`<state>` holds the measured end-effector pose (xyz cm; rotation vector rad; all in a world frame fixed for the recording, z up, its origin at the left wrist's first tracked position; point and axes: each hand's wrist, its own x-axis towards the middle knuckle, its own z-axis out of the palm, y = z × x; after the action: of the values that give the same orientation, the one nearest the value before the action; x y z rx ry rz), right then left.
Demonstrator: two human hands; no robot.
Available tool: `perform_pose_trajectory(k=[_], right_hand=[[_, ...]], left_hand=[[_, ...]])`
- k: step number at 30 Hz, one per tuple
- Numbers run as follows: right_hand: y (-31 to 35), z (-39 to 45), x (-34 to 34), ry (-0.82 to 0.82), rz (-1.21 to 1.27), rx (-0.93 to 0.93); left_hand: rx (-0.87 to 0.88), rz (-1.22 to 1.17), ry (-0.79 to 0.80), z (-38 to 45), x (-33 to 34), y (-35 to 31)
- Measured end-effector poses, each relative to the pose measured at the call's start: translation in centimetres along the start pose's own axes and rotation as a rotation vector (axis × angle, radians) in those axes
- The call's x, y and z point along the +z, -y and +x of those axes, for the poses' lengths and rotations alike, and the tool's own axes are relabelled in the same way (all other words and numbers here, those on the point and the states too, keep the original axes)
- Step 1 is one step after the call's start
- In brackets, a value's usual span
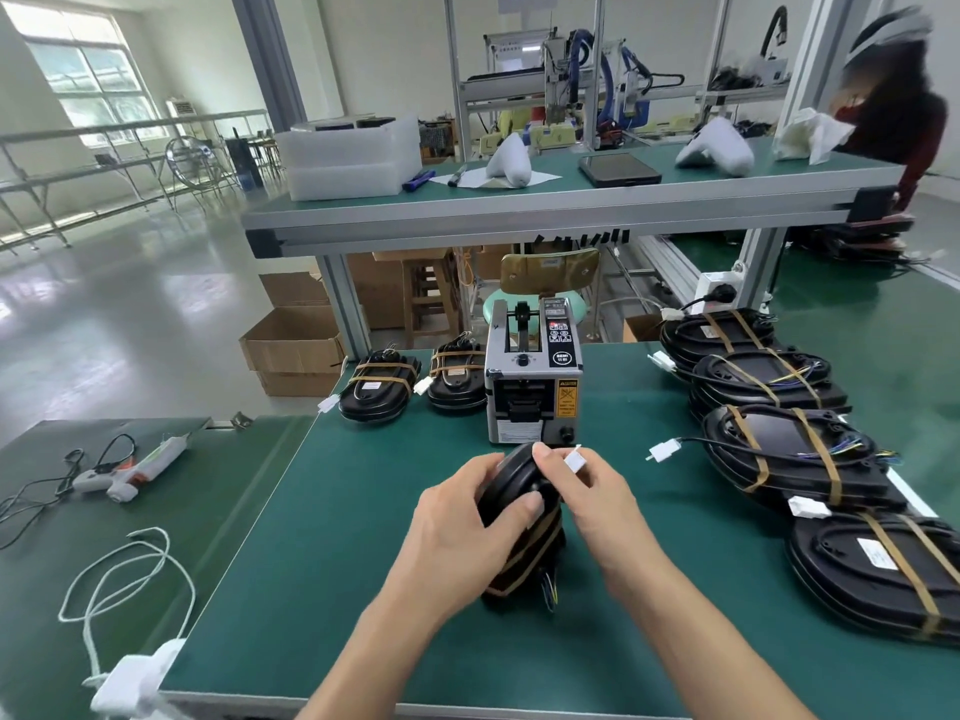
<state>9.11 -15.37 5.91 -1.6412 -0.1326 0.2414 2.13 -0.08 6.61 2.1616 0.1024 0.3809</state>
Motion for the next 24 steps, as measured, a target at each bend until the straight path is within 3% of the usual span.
perform_pose_trajectory(k=[5, 10, 14, 18, 24], right_hand=[[0.4, -0.6, 0.2, -0.032, -0.128, -0.166], [-0.6, -1.9, 0.5, 0.041, -0.328, -0.387], [-2.5, -3.4, 1.8, 0.134, -0.429, -0.598], [-4.6, -4.3, 3.4, 0.201, -0.654, -0.840], [-6.2, -4.5, 3.5, 0.158, -0.746, -0.962]], left_hand=[[0.108, -0.118, -0.098, -0.7, 1.2, 1.7], [0.119, -0.311, -0.128, -3.3, 1.9, 4.6], [0.072, -0.233, -0.154, -6.4, 1.6, 7.2], [0.012, -0.098, -0.077, -9.1, 0.8, 9.7], [-0.026, -0.098, -0.043, -9.3, 1.5, 10.3]])
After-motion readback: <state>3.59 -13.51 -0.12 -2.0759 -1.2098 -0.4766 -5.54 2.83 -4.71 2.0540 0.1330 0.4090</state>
